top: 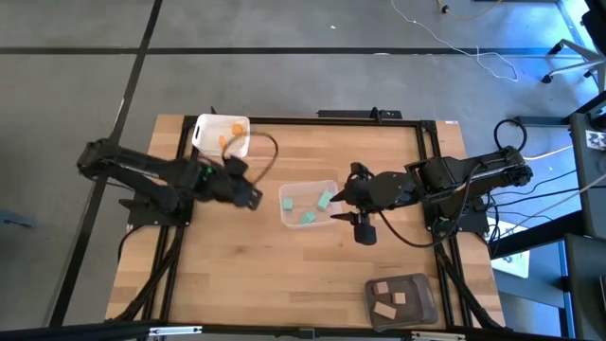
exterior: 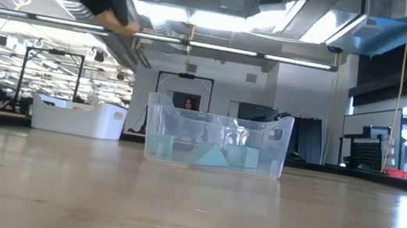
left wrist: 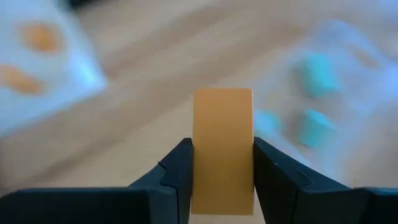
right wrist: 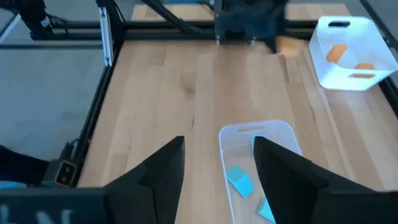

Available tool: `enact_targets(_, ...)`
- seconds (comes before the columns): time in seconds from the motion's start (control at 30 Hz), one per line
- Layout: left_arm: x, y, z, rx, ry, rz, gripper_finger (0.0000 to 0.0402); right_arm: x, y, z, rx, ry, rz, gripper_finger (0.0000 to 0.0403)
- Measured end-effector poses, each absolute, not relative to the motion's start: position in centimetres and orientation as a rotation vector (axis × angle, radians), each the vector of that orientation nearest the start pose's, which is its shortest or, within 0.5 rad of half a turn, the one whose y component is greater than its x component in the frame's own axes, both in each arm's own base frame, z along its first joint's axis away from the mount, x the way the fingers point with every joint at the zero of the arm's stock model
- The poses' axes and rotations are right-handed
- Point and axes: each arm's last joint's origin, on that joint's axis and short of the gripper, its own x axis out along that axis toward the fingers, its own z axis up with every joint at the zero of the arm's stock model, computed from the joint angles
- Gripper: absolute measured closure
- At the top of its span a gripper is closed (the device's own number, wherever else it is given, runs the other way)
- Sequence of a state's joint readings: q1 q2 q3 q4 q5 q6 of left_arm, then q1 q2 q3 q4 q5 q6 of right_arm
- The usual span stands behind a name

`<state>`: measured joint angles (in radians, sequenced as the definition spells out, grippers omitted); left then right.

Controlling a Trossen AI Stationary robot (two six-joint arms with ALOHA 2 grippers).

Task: Sort & place blocks by color
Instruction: Put the yellow block into the white bin

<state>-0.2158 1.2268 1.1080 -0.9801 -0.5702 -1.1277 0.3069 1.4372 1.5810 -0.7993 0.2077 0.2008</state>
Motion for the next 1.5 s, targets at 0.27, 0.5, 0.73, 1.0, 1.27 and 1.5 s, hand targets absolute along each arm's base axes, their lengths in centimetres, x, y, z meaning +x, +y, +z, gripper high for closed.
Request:
enact_targets(0.27,20.2,3.7,30.4,-0.533,0.796,1.043,0.0280,28.6,8.4,40.5,0.042,0.590,0.038,0.0210)
enact_targets(0.5,19.1,9.5,30.0,-0.554,0.877,1.123,0.0280,28.6,8.5,40.6,0.053,0.580,0.037,0.0210)
enact_targets(0.73,17.9,14.6,29.8,-0.629,0.841,1.133,0.0280,28.7,8.5,40.8,0.081,0.558,0.035,0.0210)
enact_targets(1.0,18.2,18.8,26.2,-0.675,1.000,1.132,0.0280,28.8,8.9,41.0,0.065,0.552,0.169,0.0210)
enact_targets(1.27,18.8,22.2,22.7,-0.730,1.063,1.101,0.0280,28.8,9.0,41.0,0.078,0.552,0.211,0.0210)
enact_targets(1.5,19.3,23.9,19.9,-0.776,1.112,1.051,0.0280,28.8,9.0,41.0,0.075,0.550,0.196,0.0210)
